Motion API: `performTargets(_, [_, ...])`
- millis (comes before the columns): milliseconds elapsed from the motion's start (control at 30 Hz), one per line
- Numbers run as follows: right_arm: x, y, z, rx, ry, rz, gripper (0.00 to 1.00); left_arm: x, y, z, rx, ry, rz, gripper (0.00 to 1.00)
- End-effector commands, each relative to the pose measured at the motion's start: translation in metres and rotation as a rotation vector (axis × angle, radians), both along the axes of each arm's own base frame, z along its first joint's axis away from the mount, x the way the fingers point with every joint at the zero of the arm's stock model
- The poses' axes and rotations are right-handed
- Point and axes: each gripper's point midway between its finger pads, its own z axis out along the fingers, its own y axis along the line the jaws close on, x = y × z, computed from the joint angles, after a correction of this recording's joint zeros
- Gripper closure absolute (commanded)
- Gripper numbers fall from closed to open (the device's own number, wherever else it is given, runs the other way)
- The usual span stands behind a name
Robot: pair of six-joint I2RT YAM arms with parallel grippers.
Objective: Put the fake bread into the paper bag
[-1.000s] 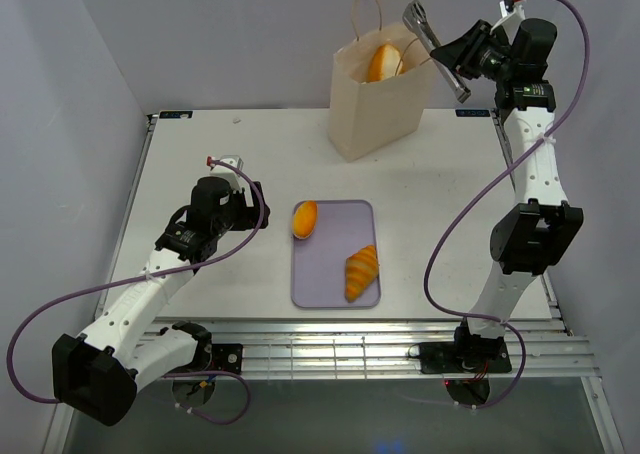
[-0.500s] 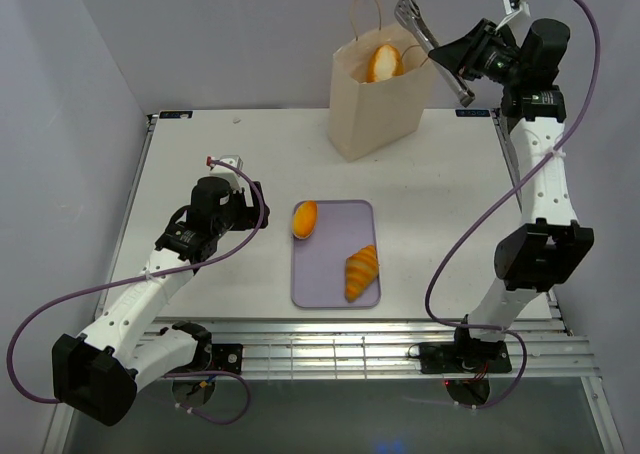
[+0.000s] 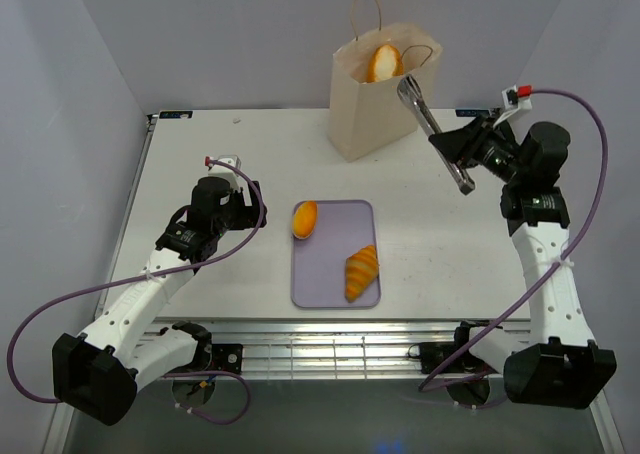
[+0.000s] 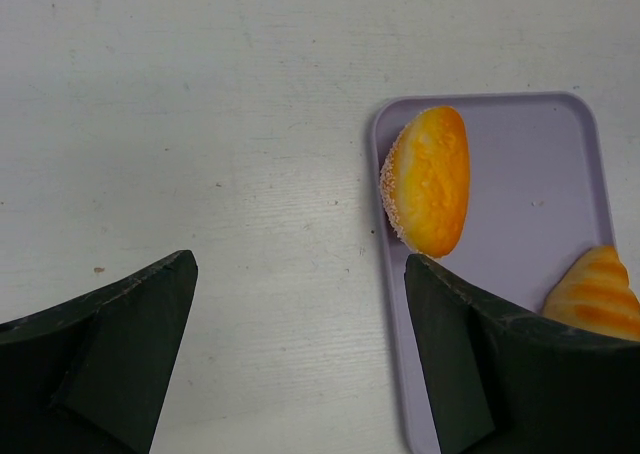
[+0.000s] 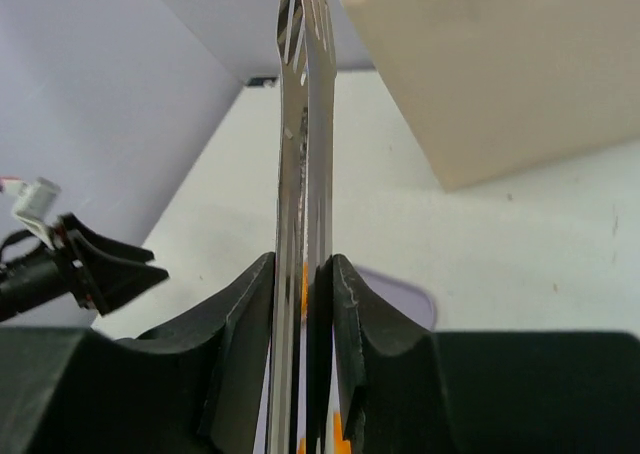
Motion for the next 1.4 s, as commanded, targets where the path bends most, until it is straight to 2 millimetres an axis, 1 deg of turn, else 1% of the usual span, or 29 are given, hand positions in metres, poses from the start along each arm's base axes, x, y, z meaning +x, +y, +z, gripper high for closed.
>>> performTargets(0, [-0.011, -0.013, -0.05, -0.056, 0.034, -0.09, 0.66, 0.003, 0.001, 0.02, -0.01, -0.052, 0.015, 0.04])
performTargets(33, [-0.018, -0.019, -0.056, -0.064, 0.029, -0.135, 0.66, 0.003, 0.001, 0.02, -0.011, -0.05, 0.012, 0.04])
performTargets(100, [-0.025, -0.022, -0.079, -0.059, 0.061, -0.158, 0.66, 0.003, -0.001, 0.021, -0.02, -0.053, 0.006, 0.04])
performTargets(133, [-0.032, -0.024, -0.106, -0.052, 0.108, -0.178, 0.66, 0.002, -0.002, 0.021, -0.026, -0.049, 0.001, 0.04])
performTargets(200, [-0.038, -0.026, -0.131, -0.039, 0.163, -0.2, 0.66, 0.001, -0.003, 0.021, -0.028, -0.05, -0.002, 0.04])
performTargets(233, [-0.039, -0.029, -0.149, -0.04, 0.179, -0.226, 0.66, 0.002, -0.003, 0.022, -0.03, -0.052, -0.003, 0.04])
performTargets(333, [-0.04, -0.036, -0.178, -0.046, 0.207, -0.273, 0.66, 0.001, -0.003, 0.022, -0.032, -0.052, -0.004, 0.04])
performTargets(367, [-0.043, -0.037, -0.198, -0.047, 0.246, -0.282, 0.66, 0.002, -0.003, 0.023, -0.032, -0.053, -0.002, 0.04])
performTargets(400, [-0.041, -0.038, -0.202, -0.042, 0.243, -0.289, 0.66, 0.001, -0.003, 0.023, -0.035, -0.054, -0.003, 0.04])
performTargets(467, [-0.042, -0.038, -0.226, -0.047, 0.29, -0.286, 0.66, 0.001, -0.003, 0.023, -0.033, -0.055, -0.004, 0.04])
performTargets(533, [-0.038, -0.038, -0.238, -0.064, 0.313, -0.291, 0.66, 0.001, -0.003, 0.023, -0.033, -0.053, -0.004, 0.04])
performTargets(633, [-0.034, -0.037, -0.255, -0.104, 0.342, -0.302, 0.66, 0.001, -0.004, 0.022, -0.034, -0.049, -0.009, 0.04])
performTargets(667, [-0.033, -0.036, -0.257, -0.11, 0.344, -0.303, 0.65, 0.001, -0.004, 0.022, -0.034, -0.049, -0.009, 0.04])
performTargets(700, [-0.035, -0.026, -0.261, -0.125, 0.347, -0.276, 0.65, 0.001, -0.005, 0.022, -0.035, -0.049, -0.01, 0.04])
performTargets(733, [-0.033, -0.026, -0.265, -0.141, 0.352, -0.289, 0.65, 0.001, -0.005, 0.021, -0.035, -0.049, -0.01, 0.04])
performTargets(767, [-0.032, -0.024, -0.265, -0.161, 0.333, -0.287, 0.64, 0.001, -0.005, 0.023, -0.036, -0.052, -0.01, 0.04])
performTargets(800, [-0.034, -0.015, -0.267, -0.183, 0.327, -0.269, 0.63, 0.001, -0.004, 0.023, -0.037, -0.052, -0.008, 0.04])
performTargets(867, [-0.032, -0.015, -0.273, -0.23, 0.321, -0.295, 0.62, 0.001, -0.005, 0.022, -0.036, -0.05, -0.014, 0.04])
performTargets(900, [-0.033, -0.007, -0.274, -0.245, 0.316, -0.282, 0.61, 0.001, -0.005, 0.023, -0.037, -0.053, -0.014, 0.04])
performTargets(933, [-0.033, -0.01, -0.28, -0.265, 0.325, -0.307, 0.6, 0.0, -0.005, 0.024, -0.039, -0.054, -0.016, 0.04])
performTargets(1000, [-0.033, -0.005, -0.285, -0.287, 0.323, -0.304, 0.59, 0.0, -0.005, 0.025, -0.04, -0.056, -0.016, 0.04])
performTargets(1133, [-0.031, -0.008, -0.299, -0.335, 0.347, -0.344, 0.56, 0.0, -0.007, 0.026, -0.045, -0.058, -0.021, 0.04])
performTargets(1267, [-0.029, -0.008, -0.303, -0.353, 0.358, -0.354, 0.53, -0.001, -0.007, 0.025, -0.046, -0.056, -0.024, 0.04])
performTargets(1300, [-0.028, -0.007, -0.301, -0.354, 0.359, -0.356, 0.52, -0.001, -0.008, 0.026, -0.048, -0.057, -0.026, 0.04])
performTargets(1367, [-0.028, -0.007, -0.306, -0.367, 0.38, -0.351, 0.52, -0.001, -0.008, 0.026, -0.05, -0.057, -0.029, 0.04])
